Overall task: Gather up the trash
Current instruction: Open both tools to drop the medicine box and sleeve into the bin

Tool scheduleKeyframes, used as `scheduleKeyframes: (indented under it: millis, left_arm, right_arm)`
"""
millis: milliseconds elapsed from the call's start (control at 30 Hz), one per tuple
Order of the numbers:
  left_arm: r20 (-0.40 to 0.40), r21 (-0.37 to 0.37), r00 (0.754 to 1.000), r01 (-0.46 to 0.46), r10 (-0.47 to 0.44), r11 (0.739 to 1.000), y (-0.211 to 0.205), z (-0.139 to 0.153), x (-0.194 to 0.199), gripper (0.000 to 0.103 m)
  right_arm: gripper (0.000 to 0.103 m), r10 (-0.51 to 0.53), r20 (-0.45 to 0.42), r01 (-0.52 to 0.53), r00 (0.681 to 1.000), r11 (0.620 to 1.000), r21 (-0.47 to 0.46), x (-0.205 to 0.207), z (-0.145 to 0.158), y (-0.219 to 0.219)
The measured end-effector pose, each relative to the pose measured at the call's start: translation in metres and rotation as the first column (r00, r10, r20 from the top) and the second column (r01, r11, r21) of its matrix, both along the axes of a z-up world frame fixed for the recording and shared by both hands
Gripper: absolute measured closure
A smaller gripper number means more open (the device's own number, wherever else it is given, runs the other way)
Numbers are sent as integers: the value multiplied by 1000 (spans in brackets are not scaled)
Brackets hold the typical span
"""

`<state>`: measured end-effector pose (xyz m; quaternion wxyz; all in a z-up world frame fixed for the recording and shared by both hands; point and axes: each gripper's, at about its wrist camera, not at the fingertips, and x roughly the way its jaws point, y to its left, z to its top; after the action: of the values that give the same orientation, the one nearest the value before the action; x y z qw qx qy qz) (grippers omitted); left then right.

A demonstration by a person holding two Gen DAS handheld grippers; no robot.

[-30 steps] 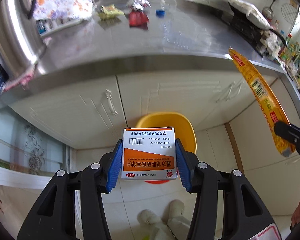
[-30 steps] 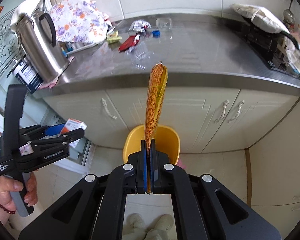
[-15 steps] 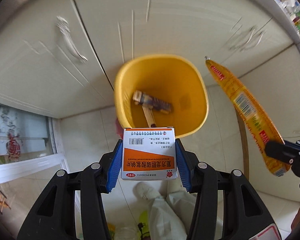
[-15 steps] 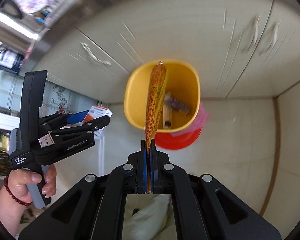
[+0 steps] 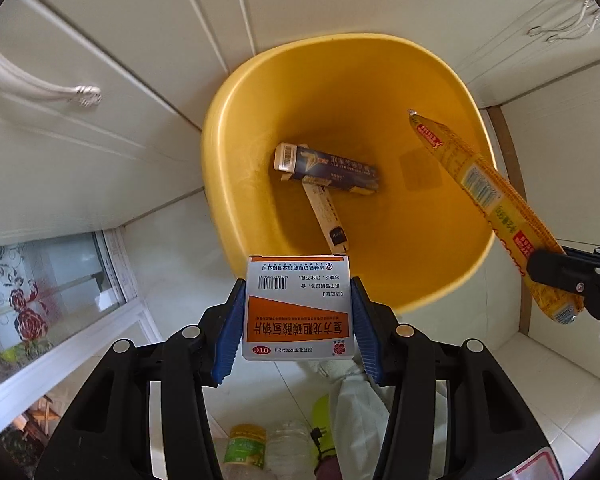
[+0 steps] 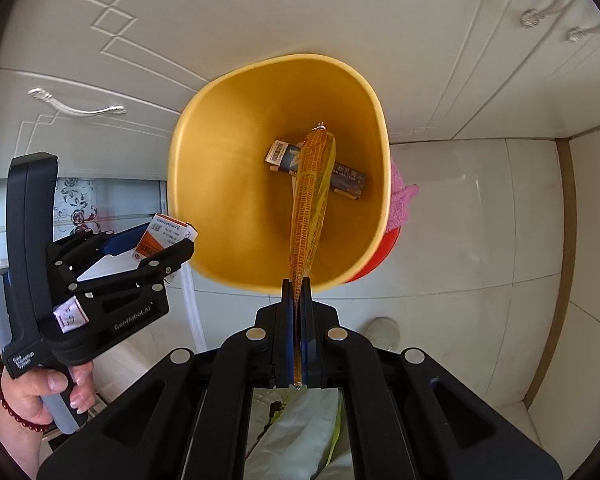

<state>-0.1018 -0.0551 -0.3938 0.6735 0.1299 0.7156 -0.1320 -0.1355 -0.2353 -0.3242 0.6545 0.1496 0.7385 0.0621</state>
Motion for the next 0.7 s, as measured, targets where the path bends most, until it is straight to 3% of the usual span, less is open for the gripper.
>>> scheduleKeyframes:
  millis: [433, 467, 500, 567, 600, 700]
  left_arm:
    - [43, -2, 999, -25, 26, 1000, -14, -25, 20, 52]
    - [47, -1, 999, -27, 27, 1000, -16, -25, 21, 44]
    - [52, -3, 998, -27, 28, 1000, -16, -25, 20, 41]
    - [65, 7, 998, -27, 27, 1000, -18, -25, 19, 30]
    - [72, 7, 997, -27, 26, 1000, -19, -24, 18, 30]
    - [73, 8, 997, -29, 28, 1000, -20, -24, 16, 30]
  right_arm:
    - [98, -18, 4, 18, 1000, 999, 46, 35, -31, -4]
    - [97, -28, 6, 27, 1000, 998, 54, 36, -31, -5]
    - [93, -35, 7, 35, 999, 998, 58, 36, -31, -7]
    - [69, -54, 17, 52, 998, 997, 64, 34, -28, -10]
    - [51, -64, 24, 62, 998, 995, 73, 33, -25, -13]
    - [51, -78, 40, 75, 996, 995, 72, 32, -19, -17]
